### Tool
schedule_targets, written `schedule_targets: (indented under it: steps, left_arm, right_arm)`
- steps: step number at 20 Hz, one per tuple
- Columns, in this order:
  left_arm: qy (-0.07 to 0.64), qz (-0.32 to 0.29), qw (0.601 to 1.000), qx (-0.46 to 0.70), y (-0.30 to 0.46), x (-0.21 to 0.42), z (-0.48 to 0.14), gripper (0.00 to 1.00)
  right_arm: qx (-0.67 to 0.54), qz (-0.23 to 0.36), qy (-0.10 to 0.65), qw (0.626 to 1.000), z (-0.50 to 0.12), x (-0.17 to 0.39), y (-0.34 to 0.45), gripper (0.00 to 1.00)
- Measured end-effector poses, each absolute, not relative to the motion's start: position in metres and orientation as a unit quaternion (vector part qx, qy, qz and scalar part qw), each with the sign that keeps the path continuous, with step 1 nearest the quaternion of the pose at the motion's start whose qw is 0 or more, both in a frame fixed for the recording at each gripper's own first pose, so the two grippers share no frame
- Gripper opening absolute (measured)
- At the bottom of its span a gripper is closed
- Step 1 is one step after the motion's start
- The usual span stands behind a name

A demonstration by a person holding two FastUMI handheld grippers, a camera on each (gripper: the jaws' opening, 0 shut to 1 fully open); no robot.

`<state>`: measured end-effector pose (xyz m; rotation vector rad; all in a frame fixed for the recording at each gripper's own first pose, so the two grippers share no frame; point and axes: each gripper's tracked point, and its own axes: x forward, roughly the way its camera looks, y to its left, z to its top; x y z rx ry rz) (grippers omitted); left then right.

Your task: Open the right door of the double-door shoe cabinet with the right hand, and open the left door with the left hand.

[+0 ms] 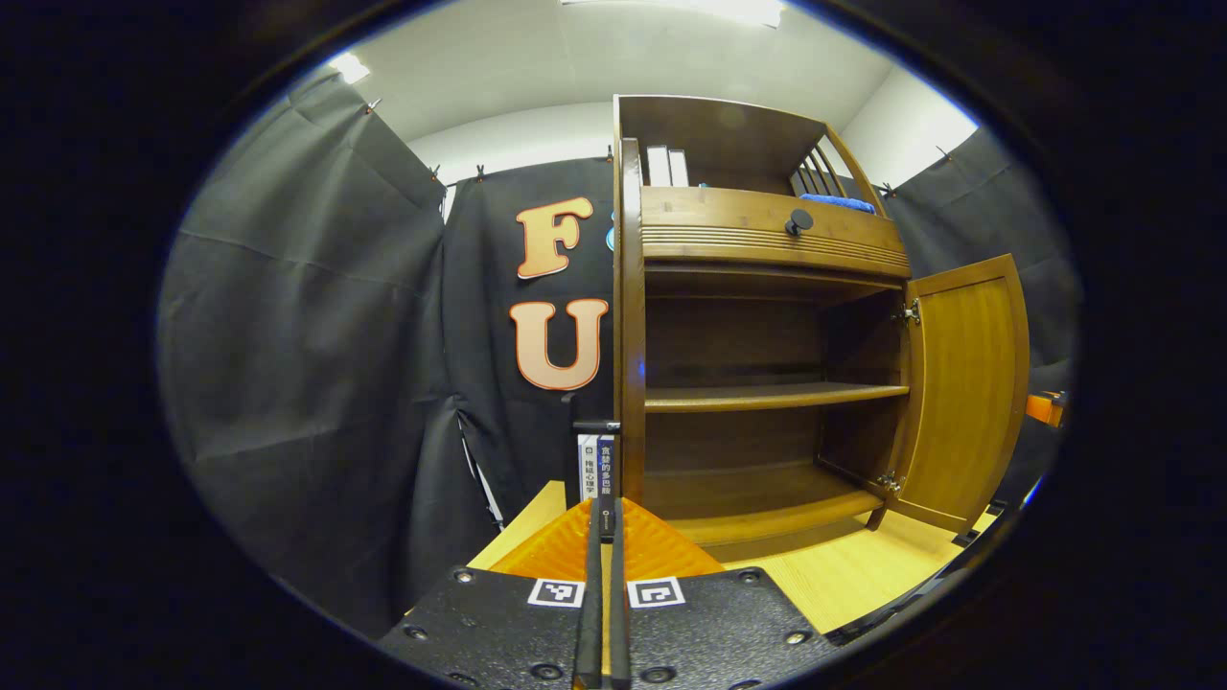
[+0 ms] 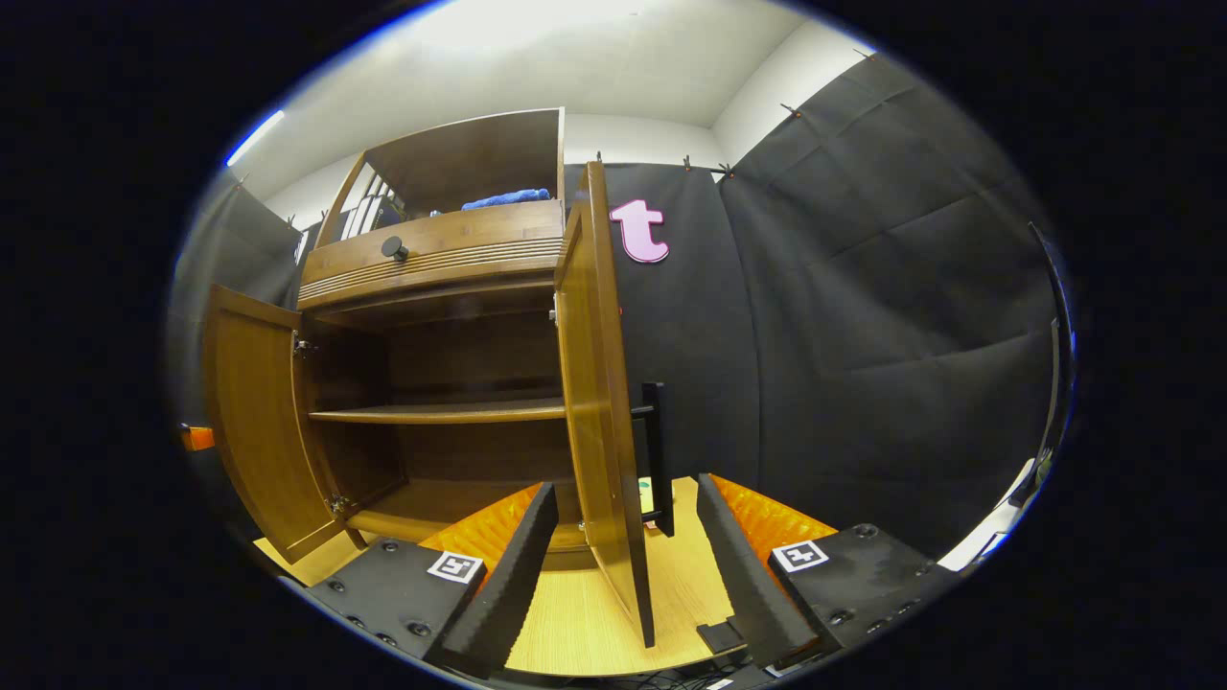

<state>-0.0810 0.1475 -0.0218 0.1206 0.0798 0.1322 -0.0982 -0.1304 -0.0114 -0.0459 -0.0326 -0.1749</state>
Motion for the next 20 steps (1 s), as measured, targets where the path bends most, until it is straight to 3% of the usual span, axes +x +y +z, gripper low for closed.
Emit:
schedule_targets:
  steps: [2,7,12,13,15,16,17,18,19,20]
  left_arm:
    - [0.032,0.062,0.996,0.063,0.139,-0.084,-0.013,0.03]
    - [0.012,0.056,0.996,0.075,0.118,-0.085,0.008,0.28]
    - [0.008,0.051,0.997,0.065,0.105,-0.081,0.009,0.65]
    - [0.011,0.055,0.997,0.061,0.107,-0.080,0.008,0.67]
    - [0.011,0.058,0.997,0.052,0.107,-0.076,0.008,0.75]
    - [0.011,0.060,0.997,0.047,0.106,-0.073,0.007,0.77]
    - [0.010,0.061,0.997,0.045,0.105,-0.073,0.007,0.83]
    - [0.007,0.064,0.997,0.045,0.105,-0.072,0.009,0.84]
    - [0.003,0.067,0.997,0.048,0.104,-0.071,0.011,0.84]
    - [-0.003,0.070,0.996,0.050,0.105,-0.071,0.015,0.87]
  right_arm:
    - [-0.022,-0.089,-0.019,0.996,-0.007,-0.099,-0.135,0.84]
    - [-0.021,-0.091,-0.026,0.995,-0.001,-0.097,-0.143,0.84]
    - [-0.020,-0.091,-0.027,0.995,0.001,-0.097,-0.150,0.84]
    - [-0.020,-0.092,-0.028,0.995,0.001,-0.098,-0.153,0.95]
    - [-0.017,-0.096,-0.031,0.995,0.003,-0.098,-0.159,0.89]
    - [-0.015,-0.098,-0.031,0.995,0.002,-0.098,-0.161,0.96]
    - [-0.013,-0.099,-0.031,0.995,0.002,-0.098,-0.163,0.85]
    - [-0.011,-0.100,-0.031,0.994,0.002,-0.098,-0.165,0.85]
    - [-0.011,-0.103,-0.031,0.994,0.002,-0.098,-0.168,0.96]
    - [-0.011,-0.104,-0.031,0.994,0.002,-0.098,-0.170,0.96]
